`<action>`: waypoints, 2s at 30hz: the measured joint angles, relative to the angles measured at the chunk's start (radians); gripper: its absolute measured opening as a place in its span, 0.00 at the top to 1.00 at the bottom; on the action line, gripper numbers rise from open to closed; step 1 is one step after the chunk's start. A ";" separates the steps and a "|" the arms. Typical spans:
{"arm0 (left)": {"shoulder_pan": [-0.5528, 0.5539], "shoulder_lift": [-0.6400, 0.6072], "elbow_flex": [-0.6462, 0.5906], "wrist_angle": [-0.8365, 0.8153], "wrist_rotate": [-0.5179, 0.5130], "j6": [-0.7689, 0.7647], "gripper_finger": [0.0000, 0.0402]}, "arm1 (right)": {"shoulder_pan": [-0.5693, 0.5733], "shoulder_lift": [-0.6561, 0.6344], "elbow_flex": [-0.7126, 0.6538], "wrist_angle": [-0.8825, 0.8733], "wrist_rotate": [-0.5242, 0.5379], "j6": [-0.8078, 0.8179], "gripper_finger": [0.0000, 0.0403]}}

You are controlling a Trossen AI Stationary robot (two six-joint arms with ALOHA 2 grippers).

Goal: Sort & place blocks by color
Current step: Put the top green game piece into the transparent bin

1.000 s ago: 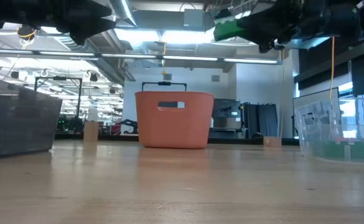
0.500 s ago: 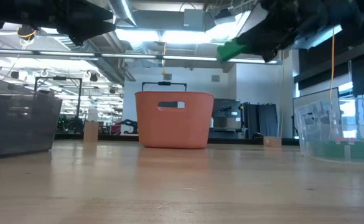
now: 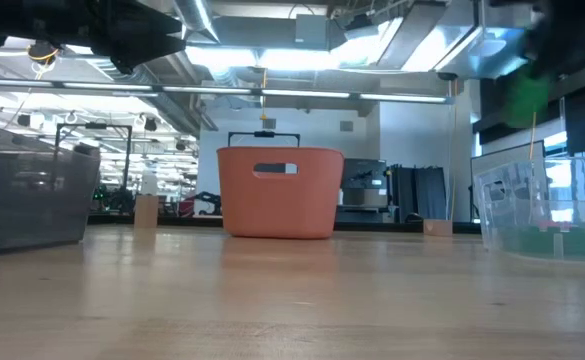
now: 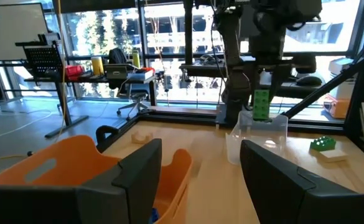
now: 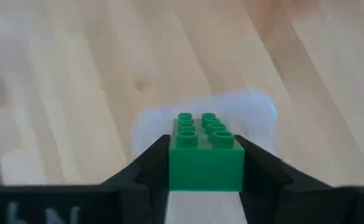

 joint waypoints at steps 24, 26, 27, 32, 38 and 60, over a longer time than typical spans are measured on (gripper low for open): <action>0.000 0.000 0.000 -0.001 -0.001 0.000 0.48 | 0.196 0.001 -0.259 -0.002 -0.184 0.475 0.65; 0.000 0.000 0.000 0.000 -0.001 0.002 0.48 | 0.196 0.001 -0.259 0.002 -0.184 0.472 0.65; 0.000 0.000 0.000 0.000 -0.001 0.001 0.48 | 0.196 0.001 -0.259 0.003 -0.184 0.472 0.65; 0.000 0.000 0.000 -0.001 -0.001 -0.027 0.48 | 0.196 0.001 -0.259 0.007 -0.184 0.472 0.58; 0.000 0.000 0.000 -0.002 -0.001 -0.028 0.48 | 0.196 0.001 -0.259 0.007 -0.184 0.472 0.57; 0.000 0.000 0.000 -0.019 0.007 -0.048 0.48 | 0.196 0.001 -0.259 0.021 -0.166 0.469 0.57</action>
